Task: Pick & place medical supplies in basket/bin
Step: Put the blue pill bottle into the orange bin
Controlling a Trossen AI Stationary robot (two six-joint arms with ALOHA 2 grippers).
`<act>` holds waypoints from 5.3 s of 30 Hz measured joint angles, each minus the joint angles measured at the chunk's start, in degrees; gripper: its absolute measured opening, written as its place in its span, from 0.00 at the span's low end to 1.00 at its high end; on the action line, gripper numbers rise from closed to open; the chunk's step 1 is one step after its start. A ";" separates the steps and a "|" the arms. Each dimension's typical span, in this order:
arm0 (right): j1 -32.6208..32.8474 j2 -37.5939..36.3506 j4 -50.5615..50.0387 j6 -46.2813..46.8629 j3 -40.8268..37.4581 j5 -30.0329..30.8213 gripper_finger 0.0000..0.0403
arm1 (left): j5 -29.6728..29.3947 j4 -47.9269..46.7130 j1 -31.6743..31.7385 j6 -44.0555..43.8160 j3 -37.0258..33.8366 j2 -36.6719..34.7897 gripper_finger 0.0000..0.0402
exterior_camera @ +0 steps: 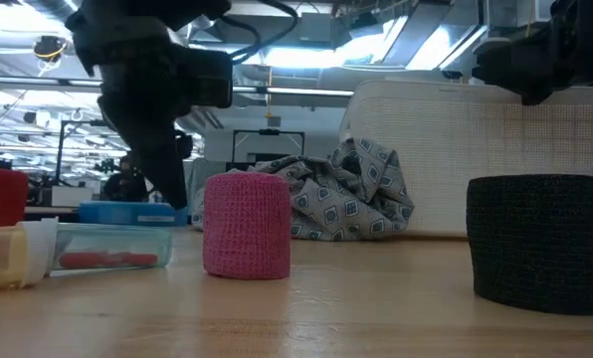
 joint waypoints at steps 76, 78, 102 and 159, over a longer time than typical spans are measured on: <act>0.00 0.96 -2.75 8.90 0.00 -4.96 0.52 | -12.06 -25.29 -14.64 -28.80 27.50 23.61 0.51; 0.00 0.96 -2.86 8.90 0.00 -4.96 0.52 | -11.81 -25.31 -14.62 -28.85 27.50 23.61 0.50; 0.02 0.96 -3.21 9.16 0.00 -4.93 0.52 | -15.14 -28.04 -14.57 -24.57 28.27 20.84 0.23; 0.02 0.96 -4.59 11.09 0.00 -4.89 0.52 | -55.04 -66.36 -55.82 -85.38 26.73 19.61 0.23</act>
